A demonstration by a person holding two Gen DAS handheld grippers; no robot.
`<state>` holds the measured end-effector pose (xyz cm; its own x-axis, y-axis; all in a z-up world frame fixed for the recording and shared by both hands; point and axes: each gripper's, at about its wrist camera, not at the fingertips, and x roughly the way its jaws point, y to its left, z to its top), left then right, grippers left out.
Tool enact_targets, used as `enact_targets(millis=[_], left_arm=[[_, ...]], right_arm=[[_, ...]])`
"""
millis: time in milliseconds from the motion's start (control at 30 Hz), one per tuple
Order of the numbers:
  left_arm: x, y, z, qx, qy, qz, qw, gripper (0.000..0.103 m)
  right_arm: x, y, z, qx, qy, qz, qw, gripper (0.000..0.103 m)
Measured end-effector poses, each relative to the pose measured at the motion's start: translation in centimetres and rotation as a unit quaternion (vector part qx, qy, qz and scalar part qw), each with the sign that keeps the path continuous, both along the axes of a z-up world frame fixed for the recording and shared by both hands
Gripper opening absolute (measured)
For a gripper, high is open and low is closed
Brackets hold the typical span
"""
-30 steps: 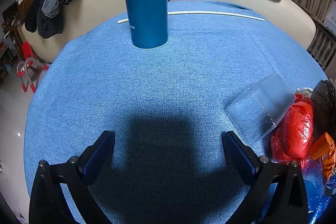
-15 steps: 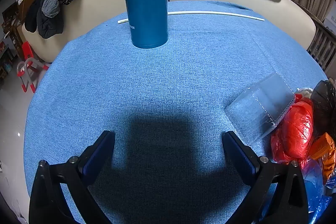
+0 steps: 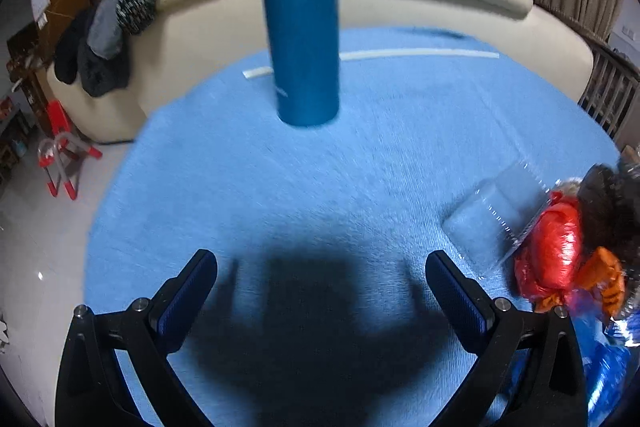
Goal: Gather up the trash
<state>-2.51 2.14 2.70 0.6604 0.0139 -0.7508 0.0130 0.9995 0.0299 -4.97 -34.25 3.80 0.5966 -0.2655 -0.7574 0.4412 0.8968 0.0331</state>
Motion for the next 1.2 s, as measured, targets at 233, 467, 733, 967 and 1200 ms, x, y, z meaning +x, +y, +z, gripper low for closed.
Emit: enact_targets(millis=[233, 467, 733, 967, 1200], left_arm=[[-3.7, 1.2, 3.2, 0.0, -0.036, -0.005, 0.9993, 0.103], [-8.8, 1.1, 4.7, -0.025, -0.05, -0.025, 0.9981, 0.103], [-12.4, 0.4, 5.2, -0.029, -0.054, -0.049, 0.9969, 0.103], [-15.1, 0.2, 5.7, -0.037, -0.062, -0.061, 0.9955, 0.103], [-17.2, -0.1, 6.6, -0.044, -0.062, -0.068, 0.9948, 0.103]], right_arm=[[-4.0, 3.1, 3.6, 0.007, -0.038, 0.035, 0.999, 0.103], [-9.2, 7.0, 4.3, 0.035, -0.049, 0.065, 0.996, 0.103], [-14.4, 11.3, 3.7, 0.051, -0.051, 0.093, 0.993, 0.103], [-17.8, 13.3, 3.1, 0.063, -0.05, 0.106, 0.991, 0.103], [-19.9, 14.9, 3.4, 0.074, -0.049, 0.119, 0.989, 0.103]])
